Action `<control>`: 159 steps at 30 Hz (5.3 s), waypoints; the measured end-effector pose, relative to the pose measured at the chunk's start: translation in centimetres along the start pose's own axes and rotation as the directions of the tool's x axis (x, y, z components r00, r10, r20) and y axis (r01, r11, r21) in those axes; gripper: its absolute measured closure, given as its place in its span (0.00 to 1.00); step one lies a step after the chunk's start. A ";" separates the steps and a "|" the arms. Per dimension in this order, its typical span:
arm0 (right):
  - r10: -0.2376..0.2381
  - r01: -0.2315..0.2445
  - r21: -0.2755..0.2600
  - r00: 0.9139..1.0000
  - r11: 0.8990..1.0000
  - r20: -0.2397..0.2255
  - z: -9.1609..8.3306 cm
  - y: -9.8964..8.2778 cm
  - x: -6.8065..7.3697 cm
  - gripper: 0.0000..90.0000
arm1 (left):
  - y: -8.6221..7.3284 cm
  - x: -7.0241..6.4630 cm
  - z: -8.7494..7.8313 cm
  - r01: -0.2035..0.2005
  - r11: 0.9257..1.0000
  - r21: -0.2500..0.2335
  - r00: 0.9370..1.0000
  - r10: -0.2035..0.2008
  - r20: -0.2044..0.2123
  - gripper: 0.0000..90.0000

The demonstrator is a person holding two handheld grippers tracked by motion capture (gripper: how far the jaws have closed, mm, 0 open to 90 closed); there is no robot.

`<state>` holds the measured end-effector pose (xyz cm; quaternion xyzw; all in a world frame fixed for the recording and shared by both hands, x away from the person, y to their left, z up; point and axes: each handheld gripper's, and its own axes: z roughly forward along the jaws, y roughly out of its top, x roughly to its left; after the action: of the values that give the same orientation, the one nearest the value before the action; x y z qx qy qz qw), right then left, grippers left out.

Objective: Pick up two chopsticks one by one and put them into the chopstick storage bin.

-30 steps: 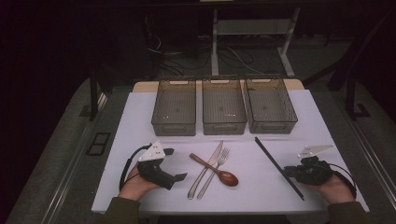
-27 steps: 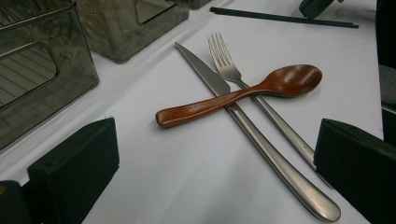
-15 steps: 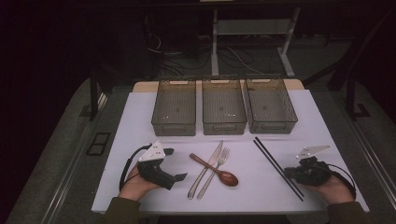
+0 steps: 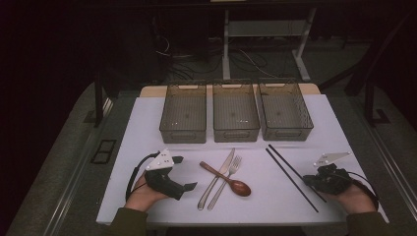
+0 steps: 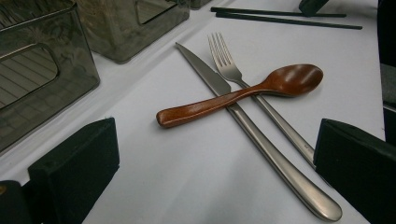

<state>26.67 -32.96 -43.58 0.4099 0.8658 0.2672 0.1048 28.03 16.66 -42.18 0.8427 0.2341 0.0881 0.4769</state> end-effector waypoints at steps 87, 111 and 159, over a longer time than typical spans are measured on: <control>0.031 -0.035 -0.038 0.996 0.999 -0.087 -2.4 2.9 -4.1 0.96 | -0.1 -0.2 0.5 -0.019 0.999 0.025 1.000 0.019 0.006 0.00; 0.047 -0.077 -0.221 0.989 0.972 -0.140 -4.9 3.3 -3.9 0.96 | -0.8 -0.4 0.7 0.033 0.999 0.002 0.999 -0.033 0.004 0.00; -0.009 -0.040 -0.310 0.988 0.950 -0.154 -0.8 15.0 0.4 0.96 | -0.5 -0.7 0.7 0.032 0.999 -0.022 0.999 -0.032 -0.003 0.00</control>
<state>35.92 -25.17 -34.68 0.3731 0.8148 0.4324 0.0995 27.55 16.02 -42.86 0.8335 0.2472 0.0843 0.4869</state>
